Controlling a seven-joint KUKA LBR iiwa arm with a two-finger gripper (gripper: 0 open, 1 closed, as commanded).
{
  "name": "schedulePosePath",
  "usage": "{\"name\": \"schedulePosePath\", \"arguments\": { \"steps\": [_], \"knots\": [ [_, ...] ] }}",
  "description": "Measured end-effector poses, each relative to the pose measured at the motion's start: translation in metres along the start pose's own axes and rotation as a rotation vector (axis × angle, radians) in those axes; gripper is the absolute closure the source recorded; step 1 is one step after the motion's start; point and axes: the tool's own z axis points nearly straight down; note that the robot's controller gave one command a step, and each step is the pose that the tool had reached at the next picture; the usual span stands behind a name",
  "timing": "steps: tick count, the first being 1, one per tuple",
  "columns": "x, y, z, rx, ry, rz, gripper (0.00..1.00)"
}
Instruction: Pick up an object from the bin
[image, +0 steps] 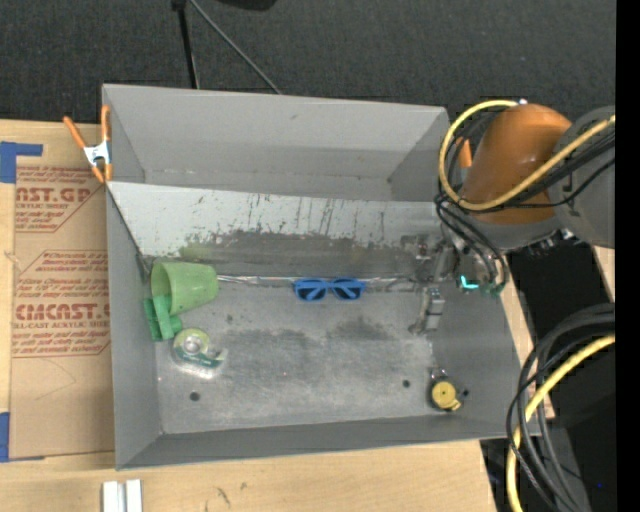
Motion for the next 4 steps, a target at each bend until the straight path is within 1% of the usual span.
{"name": "schedulePosePath", "arguments": {
  "steps": [1,2,3,4],
  "knots": [
    [0.096,0.002,0.015,0.0,0.0,-0.209,0.0],
    [0.111,-0.045,0.065,0.002,-0.009,-0.302,0.0],
    [0.102,-0.052,0.082,0.0,-0.013,-0.508,0.0],
    [0.105,-0.052,0.083,-0.002,-0.006,-0.51,1.0]
  ]
}}
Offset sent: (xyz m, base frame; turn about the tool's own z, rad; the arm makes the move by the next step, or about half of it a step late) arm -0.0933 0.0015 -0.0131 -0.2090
